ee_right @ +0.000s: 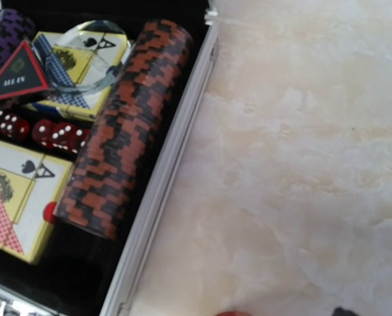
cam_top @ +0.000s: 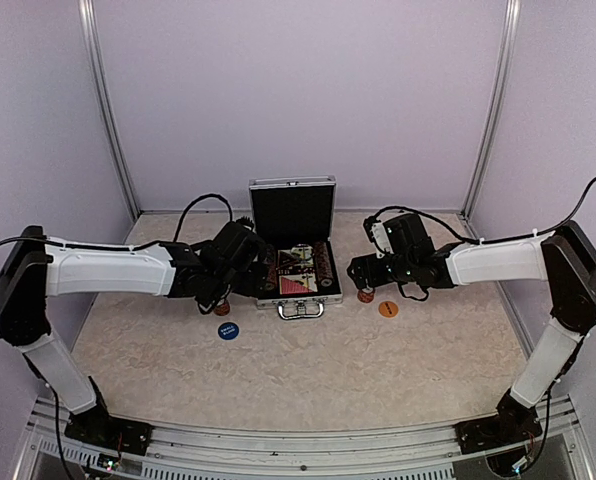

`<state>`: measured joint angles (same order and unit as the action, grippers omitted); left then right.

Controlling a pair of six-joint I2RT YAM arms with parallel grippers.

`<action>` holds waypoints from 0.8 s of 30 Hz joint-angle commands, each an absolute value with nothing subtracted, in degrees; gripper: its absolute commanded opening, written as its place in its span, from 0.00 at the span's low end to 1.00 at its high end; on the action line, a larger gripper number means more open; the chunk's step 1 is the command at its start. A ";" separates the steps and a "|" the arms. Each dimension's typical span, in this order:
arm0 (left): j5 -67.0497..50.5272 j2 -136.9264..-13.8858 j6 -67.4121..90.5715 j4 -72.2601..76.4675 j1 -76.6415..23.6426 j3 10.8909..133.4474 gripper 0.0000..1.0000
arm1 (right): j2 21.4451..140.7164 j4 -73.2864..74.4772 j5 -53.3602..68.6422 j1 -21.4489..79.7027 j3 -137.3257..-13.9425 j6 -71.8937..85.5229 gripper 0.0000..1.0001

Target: Pack up texas hold em set

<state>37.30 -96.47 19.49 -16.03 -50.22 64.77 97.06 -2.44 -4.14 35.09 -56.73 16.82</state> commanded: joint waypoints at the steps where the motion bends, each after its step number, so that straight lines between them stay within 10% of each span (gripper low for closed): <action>1: 38.53 -89.15 25.46 -18.04 -50.32 60.30 0.99 | 95.02 -0.45 -5.06 34.81 -57.20 16.56 0.89; 24: 35.10 -71.71 35.33 -21.47 -52.15 45.78 0.99 | 93.43 22.00 -6.31 34.89 -61.03 10.85 0.92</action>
<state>35.68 -73.69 33.45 -19.81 -50.81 46.17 92.62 16.14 -6.28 35.09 -56.64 13.15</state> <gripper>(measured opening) 0.989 0.913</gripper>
